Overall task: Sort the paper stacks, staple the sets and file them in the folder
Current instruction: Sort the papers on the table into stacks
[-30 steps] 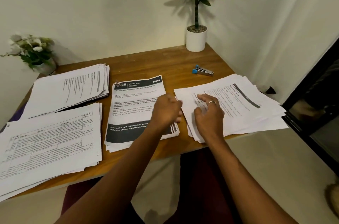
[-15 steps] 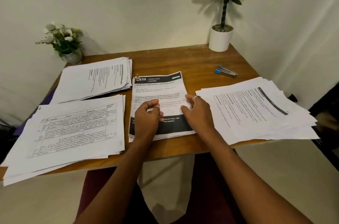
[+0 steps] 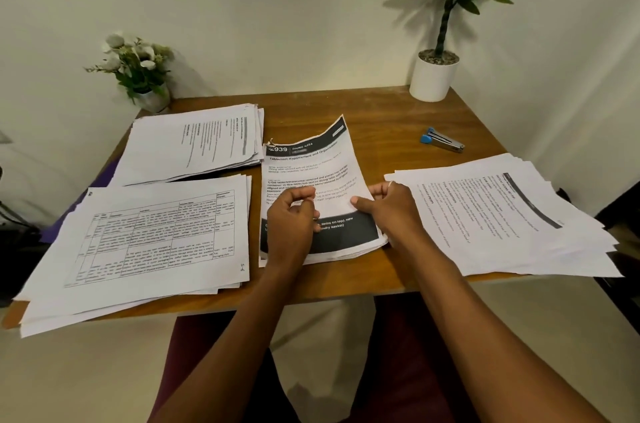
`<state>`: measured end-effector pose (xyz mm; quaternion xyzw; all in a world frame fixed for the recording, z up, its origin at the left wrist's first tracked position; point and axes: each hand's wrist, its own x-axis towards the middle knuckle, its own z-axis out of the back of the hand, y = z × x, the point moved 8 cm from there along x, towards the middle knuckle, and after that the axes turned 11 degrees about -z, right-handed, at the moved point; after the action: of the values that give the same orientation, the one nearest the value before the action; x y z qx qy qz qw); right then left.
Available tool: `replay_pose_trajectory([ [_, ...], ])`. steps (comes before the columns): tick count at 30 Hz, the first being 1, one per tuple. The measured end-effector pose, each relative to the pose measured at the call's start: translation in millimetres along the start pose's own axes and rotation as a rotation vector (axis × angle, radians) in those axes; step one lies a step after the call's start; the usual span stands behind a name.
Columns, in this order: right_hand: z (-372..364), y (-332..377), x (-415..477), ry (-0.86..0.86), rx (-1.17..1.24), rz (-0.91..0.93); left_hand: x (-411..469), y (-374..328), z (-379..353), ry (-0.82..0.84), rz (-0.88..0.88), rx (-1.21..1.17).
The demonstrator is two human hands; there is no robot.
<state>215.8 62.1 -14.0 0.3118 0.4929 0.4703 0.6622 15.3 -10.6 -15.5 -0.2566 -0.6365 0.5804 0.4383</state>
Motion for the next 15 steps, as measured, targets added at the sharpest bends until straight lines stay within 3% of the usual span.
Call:
replay_pose_trajectory([
  [5, 8.2, -4.6, 2.3, -0.013, -0.054, 0.005, 8.3, -6.4, 15.4, 0.036, -0.07, 0.083],
  [11, 15.8, 7.1, -5.5, -0.121, -0.203, 0.108, 12.2, -1.3, 23.7, 0.035, -0.032, 0.122],
  [15, 20.4, 9.6, -10.1, -0.141, -0.13, 0.128, 9.1, -0.4, 24.0, 0.03, -0.009, 0.125],
])
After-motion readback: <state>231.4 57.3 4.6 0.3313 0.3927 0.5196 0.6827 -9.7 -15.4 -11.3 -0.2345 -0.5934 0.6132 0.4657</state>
